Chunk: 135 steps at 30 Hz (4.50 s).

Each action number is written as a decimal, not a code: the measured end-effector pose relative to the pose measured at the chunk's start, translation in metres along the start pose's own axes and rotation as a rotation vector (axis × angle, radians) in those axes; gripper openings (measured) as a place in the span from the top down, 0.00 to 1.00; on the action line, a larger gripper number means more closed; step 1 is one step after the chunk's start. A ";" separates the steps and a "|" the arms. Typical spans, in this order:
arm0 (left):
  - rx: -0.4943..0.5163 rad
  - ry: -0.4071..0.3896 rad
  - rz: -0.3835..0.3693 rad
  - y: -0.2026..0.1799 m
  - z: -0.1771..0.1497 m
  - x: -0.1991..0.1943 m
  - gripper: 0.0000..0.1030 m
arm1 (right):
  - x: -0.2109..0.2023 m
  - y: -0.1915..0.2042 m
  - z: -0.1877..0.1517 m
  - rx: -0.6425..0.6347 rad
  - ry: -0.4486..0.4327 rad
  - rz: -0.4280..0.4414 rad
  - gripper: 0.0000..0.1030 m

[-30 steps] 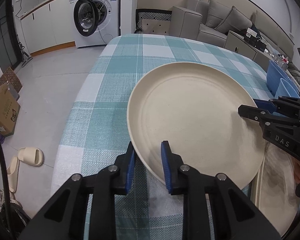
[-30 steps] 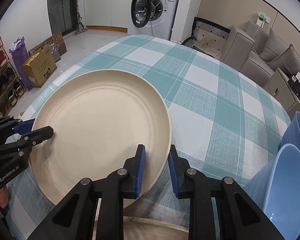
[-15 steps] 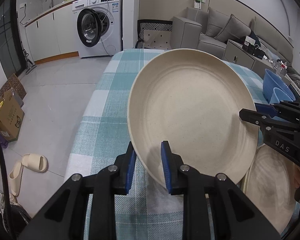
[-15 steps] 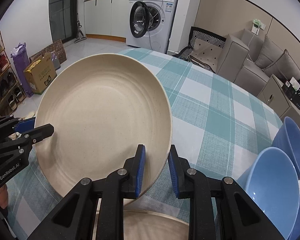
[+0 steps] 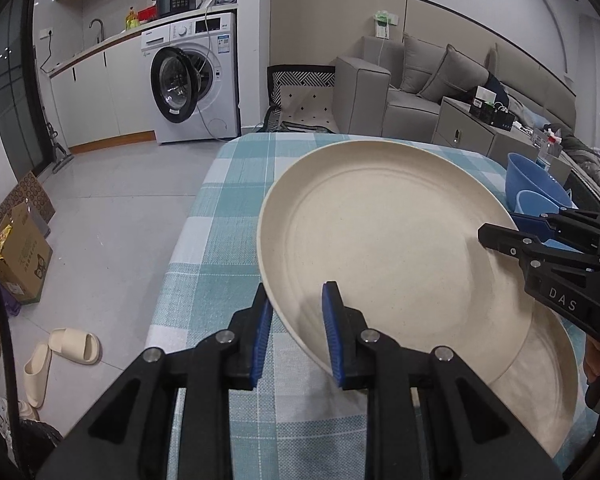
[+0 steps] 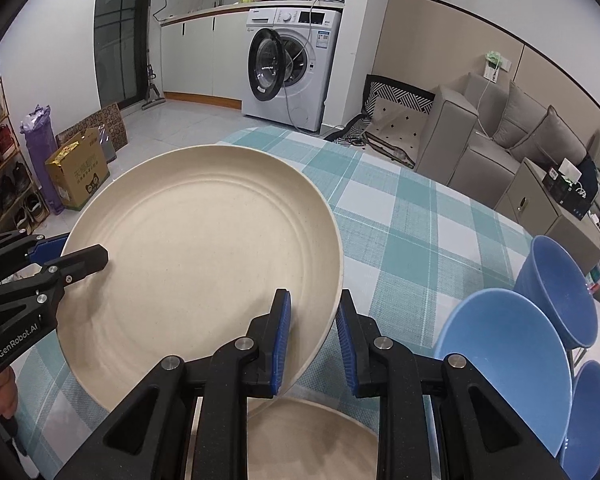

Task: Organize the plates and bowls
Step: 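Lift the cream plate with both grippers and carry it over the plate stack, then lower the held cream plate onto the stacked cream plates, then open both grippers to release the cream plate rim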

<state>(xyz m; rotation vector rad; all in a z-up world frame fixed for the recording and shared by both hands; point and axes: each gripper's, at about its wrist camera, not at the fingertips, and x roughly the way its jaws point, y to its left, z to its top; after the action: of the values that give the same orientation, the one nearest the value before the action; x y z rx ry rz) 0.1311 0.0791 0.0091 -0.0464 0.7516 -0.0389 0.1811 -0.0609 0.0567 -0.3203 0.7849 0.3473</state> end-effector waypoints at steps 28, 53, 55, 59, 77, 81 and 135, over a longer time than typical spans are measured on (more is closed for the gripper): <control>0.164 -0.053 -0.043 -0.083 -0.018 -0.047 0.77 | -0.097 -0.047 -0.078 0.121 -0.073 -0.079 0.77; 0.210 -0.046 -0.050 -0.104 -0.048 -0.067 0.77 | -0.129 -0.046 -0.133 0.141 -0.071 -0.065 0.77; 0.209 -0.048 -0.050 -0.105 -0.049 -0.068 0.77 | -0.130 -0.046 -0.135 0.141 -0.073 -0.057 0.77; 0.208 -0.045 -0.045 -0.106 -0.054 -0.067 0.77 | -0.129 -0.046 -0.137 0.140 -0.074 -0.046 0.77; 0.204 -0.002 -0.036 -0.101 -0.058 -0.057 0.77 | -0.117 -0.048 -0.145 0.122 -0.044 -0.006 0.77; 0.206 0.010 -0.035 -0.101 -0.060 -0.054 0.76 | -0.113 -0.050 -0.146 0.117 -0.035 0.002 0.77; 0.355 0.122 -0.020 -0.124 -0.081 -0.033 0.54 | -0.085 -0.036 -0.169 -0.046 0.102 -0.027 0.44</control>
<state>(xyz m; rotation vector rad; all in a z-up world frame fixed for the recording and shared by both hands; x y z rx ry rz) 0.0489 -0.0453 -0.0206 0.2884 0.8571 -0.1952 0.0344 -0.1767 0.0116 -0.3938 0.8725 0.3264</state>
